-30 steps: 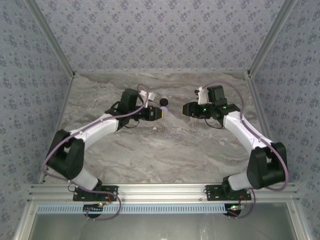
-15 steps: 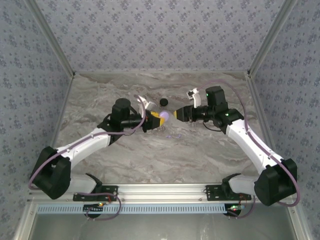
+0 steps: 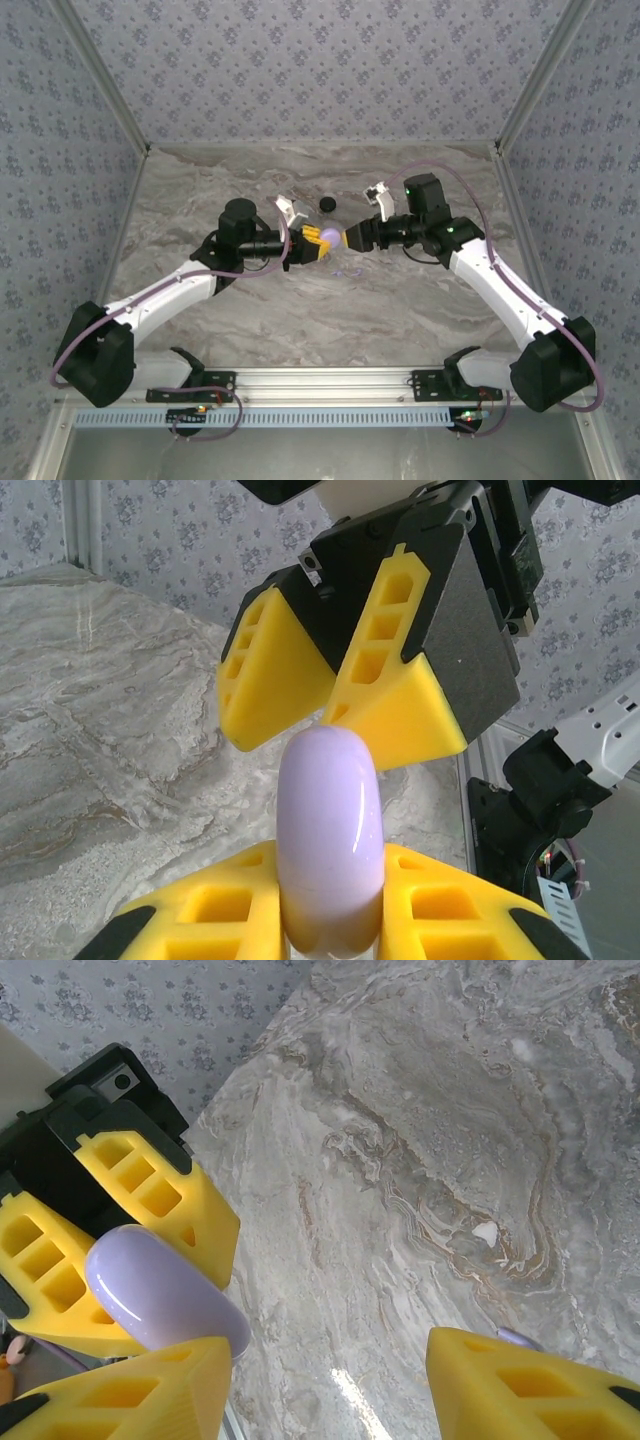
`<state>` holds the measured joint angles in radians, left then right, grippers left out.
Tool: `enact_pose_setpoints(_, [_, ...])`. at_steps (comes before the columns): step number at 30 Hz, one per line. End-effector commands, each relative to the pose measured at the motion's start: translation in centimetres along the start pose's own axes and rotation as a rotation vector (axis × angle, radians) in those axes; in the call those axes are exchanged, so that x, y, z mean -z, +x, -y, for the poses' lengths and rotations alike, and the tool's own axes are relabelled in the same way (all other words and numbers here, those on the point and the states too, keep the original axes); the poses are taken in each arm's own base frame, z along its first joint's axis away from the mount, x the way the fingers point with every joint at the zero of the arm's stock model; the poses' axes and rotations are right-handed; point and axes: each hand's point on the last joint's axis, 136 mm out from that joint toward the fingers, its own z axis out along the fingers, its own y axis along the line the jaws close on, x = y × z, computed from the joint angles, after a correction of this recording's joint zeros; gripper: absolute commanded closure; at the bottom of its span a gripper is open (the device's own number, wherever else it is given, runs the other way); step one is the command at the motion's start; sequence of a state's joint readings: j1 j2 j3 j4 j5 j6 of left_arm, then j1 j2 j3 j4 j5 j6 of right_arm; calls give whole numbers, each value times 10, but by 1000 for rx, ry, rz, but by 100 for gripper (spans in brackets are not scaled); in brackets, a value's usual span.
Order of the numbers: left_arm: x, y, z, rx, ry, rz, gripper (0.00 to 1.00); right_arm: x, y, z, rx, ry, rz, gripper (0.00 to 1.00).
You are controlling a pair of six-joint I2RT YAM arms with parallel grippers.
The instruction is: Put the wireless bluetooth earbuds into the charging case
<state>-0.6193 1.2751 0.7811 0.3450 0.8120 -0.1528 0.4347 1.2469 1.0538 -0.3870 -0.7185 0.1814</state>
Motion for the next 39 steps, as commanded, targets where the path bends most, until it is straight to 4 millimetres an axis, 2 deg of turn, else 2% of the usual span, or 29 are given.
enact_pose_setpoints(1, [-1,-18,13,-68,46,25,80,6,-10,-25,75,-58,14,43])
enact_pose_setpoints(7, [-1,-22,2,-53,-16,42,80,10,-9,-12,68,22,23,43])
enact_pose_setpoints(13, [5,-33,-11,13,-49,88,80,21,-13,-21,103,-24,56,43])
enact_pose_setpoints(20, [2,-44,3,55,69,70,80,28,-23,-43,195,-115,71,41])
enact_pose_setpoints(24, [3,-49,16,44,136,68,80,26,-26,-46,216,-138,49,38])
enact_pose_setpoints(28, [2,-52,21,48,158,57,80,20,-26,-46,216,-163,25,39])
enact_pose_setpoints(30, [2,-52,19,52,152,52,80,23,-35,-52,239,-171,38,39])
enact_pose_setpoints(33, [0,-50,19,59,157,43,80,21,-37,-53,243,-186,33,42])
enact_pose_setpoints(39, [-4,-47,18,70,161,30,80,19,-36,-59,249,-227,16,57])
